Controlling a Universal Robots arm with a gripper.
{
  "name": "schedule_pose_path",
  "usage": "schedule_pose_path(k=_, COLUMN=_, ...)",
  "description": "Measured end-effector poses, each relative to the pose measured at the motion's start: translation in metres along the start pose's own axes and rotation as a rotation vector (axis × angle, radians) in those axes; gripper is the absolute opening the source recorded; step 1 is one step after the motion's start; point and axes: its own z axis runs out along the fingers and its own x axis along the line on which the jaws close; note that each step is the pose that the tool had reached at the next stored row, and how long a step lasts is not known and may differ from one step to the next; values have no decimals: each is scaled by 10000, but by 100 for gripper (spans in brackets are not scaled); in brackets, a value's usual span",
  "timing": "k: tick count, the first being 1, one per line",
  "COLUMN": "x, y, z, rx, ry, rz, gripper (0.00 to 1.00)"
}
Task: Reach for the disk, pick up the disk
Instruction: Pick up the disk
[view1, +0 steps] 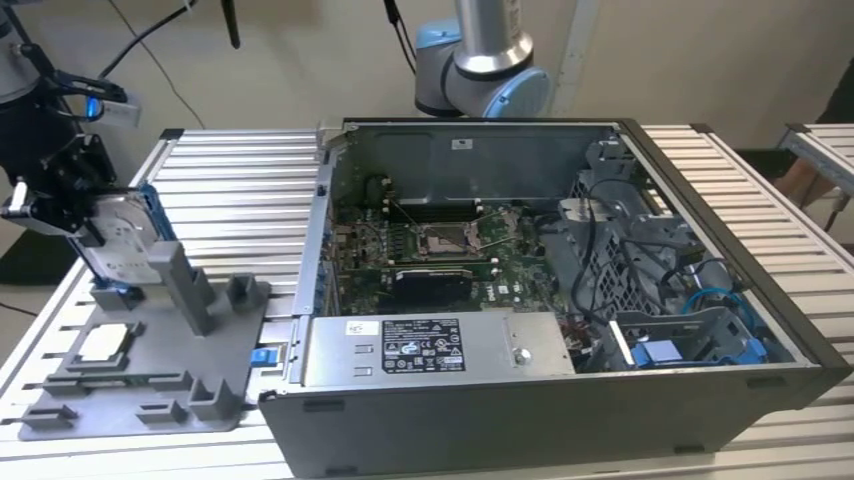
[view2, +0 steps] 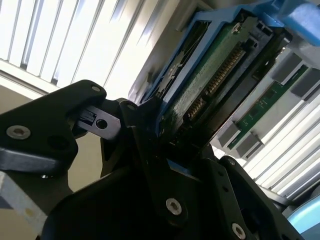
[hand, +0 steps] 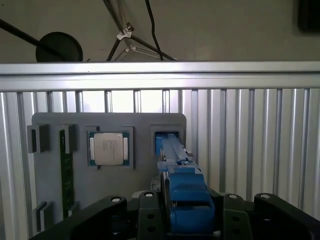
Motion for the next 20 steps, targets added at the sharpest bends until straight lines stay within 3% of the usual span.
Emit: schedule_pose_path(k=20, x=-11, y=-4, z=-300, rx=4, ry=99, rz=-1, gripper=0)
